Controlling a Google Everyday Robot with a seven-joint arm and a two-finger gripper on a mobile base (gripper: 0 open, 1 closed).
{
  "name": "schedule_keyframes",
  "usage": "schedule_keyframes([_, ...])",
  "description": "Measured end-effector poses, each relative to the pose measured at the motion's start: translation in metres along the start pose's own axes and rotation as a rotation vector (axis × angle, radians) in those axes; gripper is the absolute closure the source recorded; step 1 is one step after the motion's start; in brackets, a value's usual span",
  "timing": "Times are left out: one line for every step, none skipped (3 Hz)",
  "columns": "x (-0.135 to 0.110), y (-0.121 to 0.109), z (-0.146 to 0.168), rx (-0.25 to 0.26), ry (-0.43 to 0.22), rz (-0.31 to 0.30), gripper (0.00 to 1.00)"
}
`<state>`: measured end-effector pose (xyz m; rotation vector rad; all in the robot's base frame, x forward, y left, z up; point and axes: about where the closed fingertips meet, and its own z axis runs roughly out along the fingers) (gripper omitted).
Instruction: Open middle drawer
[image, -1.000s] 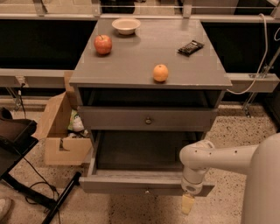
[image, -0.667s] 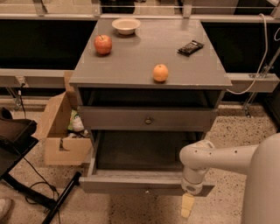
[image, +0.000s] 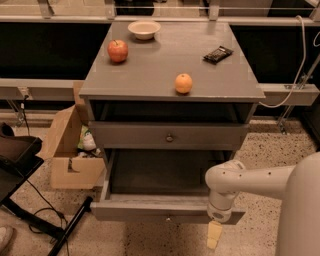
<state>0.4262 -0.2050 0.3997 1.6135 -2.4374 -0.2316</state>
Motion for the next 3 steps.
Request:
schedule_keyframes([0.0000,0.0000,0.0000,0.000,0.000,0.000,0.14])
schedule_keyframes([0.0000,0.0000,0.0000,0.000,0.000,0.000,0.33])
schedule_keyframes([0.0000,0.0000,0.0000,0.000,0.000,0.000,0.31])
